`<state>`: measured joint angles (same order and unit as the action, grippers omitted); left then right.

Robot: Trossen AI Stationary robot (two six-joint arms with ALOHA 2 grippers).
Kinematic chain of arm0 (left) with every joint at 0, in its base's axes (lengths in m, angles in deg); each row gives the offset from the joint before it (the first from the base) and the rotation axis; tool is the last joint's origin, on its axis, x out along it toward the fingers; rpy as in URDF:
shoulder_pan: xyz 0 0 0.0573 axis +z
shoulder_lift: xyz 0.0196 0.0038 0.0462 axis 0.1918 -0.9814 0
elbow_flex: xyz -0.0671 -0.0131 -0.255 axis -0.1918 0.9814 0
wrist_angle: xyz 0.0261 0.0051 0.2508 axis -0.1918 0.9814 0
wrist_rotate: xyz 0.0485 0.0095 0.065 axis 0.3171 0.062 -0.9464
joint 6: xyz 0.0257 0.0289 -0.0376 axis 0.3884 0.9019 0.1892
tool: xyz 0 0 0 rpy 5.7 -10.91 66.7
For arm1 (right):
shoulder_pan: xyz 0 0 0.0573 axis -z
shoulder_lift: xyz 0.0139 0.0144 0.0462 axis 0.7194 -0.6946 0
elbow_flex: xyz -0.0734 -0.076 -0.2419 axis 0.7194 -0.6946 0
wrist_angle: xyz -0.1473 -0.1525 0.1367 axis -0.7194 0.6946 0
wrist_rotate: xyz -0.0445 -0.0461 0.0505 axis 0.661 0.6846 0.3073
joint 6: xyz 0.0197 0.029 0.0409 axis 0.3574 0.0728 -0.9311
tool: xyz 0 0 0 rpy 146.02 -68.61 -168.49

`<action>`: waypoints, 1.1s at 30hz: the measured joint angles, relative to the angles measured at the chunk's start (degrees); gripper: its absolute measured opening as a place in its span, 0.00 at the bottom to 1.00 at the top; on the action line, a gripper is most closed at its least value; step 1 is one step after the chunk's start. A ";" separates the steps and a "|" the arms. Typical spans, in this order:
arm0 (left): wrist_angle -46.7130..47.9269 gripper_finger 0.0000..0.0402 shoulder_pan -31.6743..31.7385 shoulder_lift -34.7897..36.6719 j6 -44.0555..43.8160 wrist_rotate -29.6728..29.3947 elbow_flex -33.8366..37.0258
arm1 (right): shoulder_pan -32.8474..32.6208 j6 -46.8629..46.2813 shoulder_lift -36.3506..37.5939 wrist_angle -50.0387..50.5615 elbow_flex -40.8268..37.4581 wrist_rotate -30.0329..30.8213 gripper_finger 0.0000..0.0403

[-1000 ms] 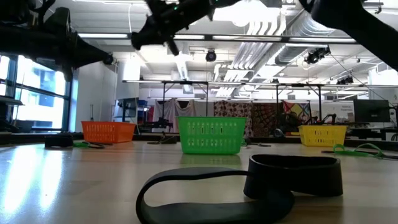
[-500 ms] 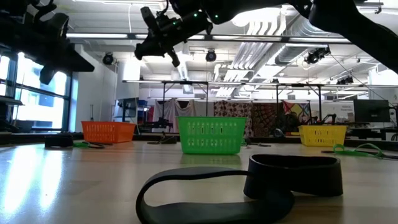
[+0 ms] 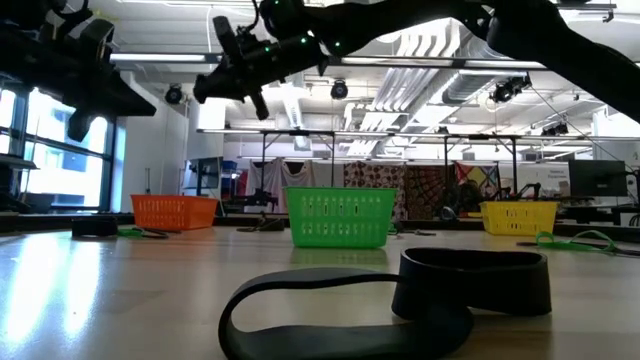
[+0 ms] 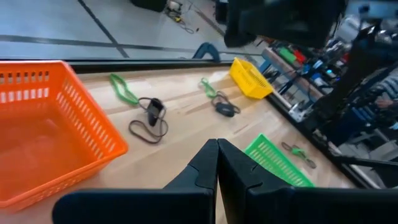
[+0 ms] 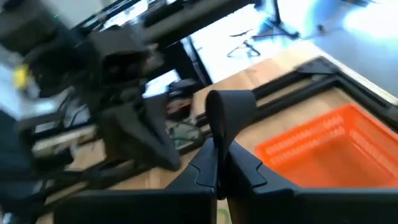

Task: Sort rubber bands into baskets
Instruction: Put the black rubber band into the orange bin

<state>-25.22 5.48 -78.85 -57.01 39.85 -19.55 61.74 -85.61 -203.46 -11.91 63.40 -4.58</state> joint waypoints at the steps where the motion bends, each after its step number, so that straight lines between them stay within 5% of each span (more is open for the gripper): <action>1: -0.33 0.01 0.00 0.00 0.02 0.00 0.00 | -0.15 0.93 0.00 0.13 0.00 -0.54 0.00; 20: -4.45 0.37 0.00 -0.76 0.00 0.68 0.00 | -2.54 12.02 -1.57 7.99 -0.02 -3.62 0.00; 33: -13.64 0.43 0.00 -11.32 2.90 1.62 0.02 | -4.07 14.11 -1.68 8.37 -0.02 -3.62 0.00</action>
<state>-38.86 5.48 -90.17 -54.10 41.47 -19.53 57.67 -71.50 -205.14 -3.54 63.38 -8.20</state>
